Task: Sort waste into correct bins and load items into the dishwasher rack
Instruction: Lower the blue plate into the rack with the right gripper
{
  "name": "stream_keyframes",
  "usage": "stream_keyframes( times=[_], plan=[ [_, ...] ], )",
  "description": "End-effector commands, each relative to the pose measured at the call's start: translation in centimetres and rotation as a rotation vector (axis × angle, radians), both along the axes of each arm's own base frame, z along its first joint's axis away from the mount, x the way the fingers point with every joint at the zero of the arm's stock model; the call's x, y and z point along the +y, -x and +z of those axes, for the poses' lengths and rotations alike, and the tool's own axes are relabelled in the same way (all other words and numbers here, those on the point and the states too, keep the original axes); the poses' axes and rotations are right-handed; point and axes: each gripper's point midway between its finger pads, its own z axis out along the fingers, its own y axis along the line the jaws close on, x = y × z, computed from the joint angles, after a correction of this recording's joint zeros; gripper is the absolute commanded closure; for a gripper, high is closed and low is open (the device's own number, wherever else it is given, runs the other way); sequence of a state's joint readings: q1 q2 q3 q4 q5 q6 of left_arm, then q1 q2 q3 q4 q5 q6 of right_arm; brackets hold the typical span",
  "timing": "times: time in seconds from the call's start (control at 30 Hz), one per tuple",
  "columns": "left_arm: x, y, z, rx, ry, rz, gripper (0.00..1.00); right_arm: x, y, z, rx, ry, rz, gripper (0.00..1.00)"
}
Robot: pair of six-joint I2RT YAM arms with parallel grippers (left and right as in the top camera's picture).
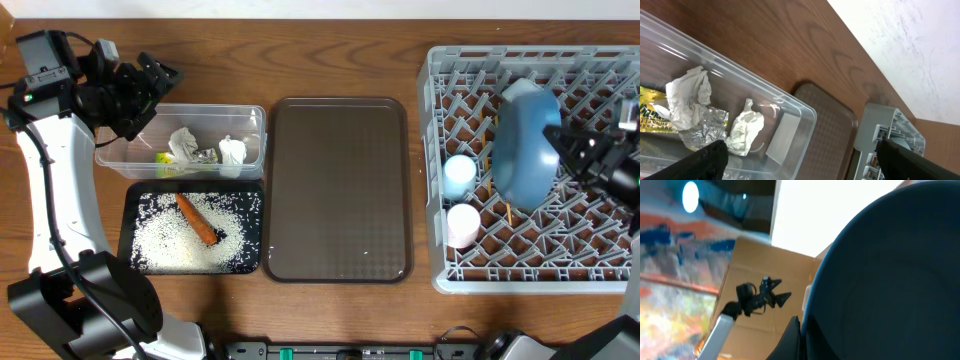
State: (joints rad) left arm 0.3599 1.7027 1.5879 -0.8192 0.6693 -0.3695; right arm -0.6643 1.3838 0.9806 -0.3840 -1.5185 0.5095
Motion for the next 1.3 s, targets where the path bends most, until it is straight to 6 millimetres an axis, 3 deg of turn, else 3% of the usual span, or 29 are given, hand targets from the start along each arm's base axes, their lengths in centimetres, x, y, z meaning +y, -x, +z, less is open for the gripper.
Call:
stream_keyframes(
  times=[0.0,0.2,0.4,0.5,0.67,1.0,1.13,1.27],
  plan=[
    [0.3,0.1,-0.6,0.019,0.0,0.011,0.03,-1.3,1.0,-0.9,-0.004,-0.032,-0.034,0.99],
    [0.3,0.1,-0.6,0.018,0.0,0.01,0.04,-3.0,1.9,-2.9,0.01,-0.039,-0.109,0.99],
    [0.3,0.1,-0.6,0.019,0.0,0.01,0.04,-4.7,2.1,-3.4,0.065,-0.058,-0.178,0.99],
    [0.3,0.1,-0.6,0.019,0.0,0.011,0.04,-6.2,1.9,-4.4,0.126,-0.044,-0.257,0.98],
    [0.3,0.1,-0.6,0.018,0.0,0.011,0.03,-9.0,2.0,-6.0,0.204,0.002,-0.392,0.89],
    [0.3,0.1,-0.6,0.018,0.0,0.011,0.04,-13.6,2.6,-9.6,0.33,0.186,-0.608,0.86],
    [0.3,0.1,-0.6,0.019,0.0,0.011,0.04,-15.4,3.1,-11.3,0.406,0.282,-0.693,0.8],
    [0.3,0.1,-0.6,0.019,0.0,0.01,0.04,-17.0,3.9,-12.8,0.489,0.359,-0.771,0.66]
  ],
)
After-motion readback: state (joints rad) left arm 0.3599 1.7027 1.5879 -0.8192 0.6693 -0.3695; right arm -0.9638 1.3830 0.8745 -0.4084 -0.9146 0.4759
